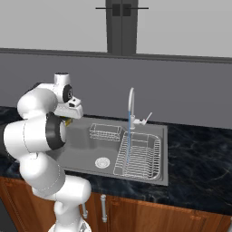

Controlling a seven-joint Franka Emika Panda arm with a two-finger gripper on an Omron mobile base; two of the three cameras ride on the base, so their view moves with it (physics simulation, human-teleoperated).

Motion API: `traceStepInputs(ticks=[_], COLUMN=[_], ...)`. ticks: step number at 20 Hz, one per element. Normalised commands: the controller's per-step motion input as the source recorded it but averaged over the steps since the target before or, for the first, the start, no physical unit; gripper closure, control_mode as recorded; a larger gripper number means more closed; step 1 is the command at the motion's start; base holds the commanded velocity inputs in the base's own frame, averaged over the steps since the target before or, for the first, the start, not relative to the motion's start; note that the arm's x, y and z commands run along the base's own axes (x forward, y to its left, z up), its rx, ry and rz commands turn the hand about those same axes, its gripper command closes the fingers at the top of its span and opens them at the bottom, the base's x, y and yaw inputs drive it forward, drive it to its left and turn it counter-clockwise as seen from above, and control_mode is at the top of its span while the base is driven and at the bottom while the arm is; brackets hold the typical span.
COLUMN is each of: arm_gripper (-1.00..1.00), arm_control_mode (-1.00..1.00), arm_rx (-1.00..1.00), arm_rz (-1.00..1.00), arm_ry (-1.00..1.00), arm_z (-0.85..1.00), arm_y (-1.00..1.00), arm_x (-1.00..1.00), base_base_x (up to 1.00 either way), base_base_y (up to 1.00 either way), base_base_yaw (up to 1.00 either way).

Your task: Soak the sponge with water for a few seconds and then drop it inside the sink.

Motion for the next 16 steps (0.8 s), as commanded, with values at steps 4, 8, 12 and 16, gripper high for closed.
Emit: traceStepInputs(ticks=[4,8,12,16], arm_gripper=[1.00,1.00,1.00,1.00], arm_control_mode=[-1.00,-1.00,-1.00,-1.00], arm_rx=[0.00,0.00,0.00,0.04], arm_rz=[0.11,0.09,0.06,0.05], arm_ry=[-0.08,-0.08,-0.09,-0.12], arm_z=[-0.57,-0.38,-0.27,-0.43], arm_y=[0.23,0.04,0.00,0.00], arm_x=[0.00,0.00,0.00,0.00], base_base_x=[0.00,0.00,0.00,0.00], base_base_y=[0.00,0.00,0.00,0.00], base_base_yaw=[0.00,0.00,0.00,0.00])
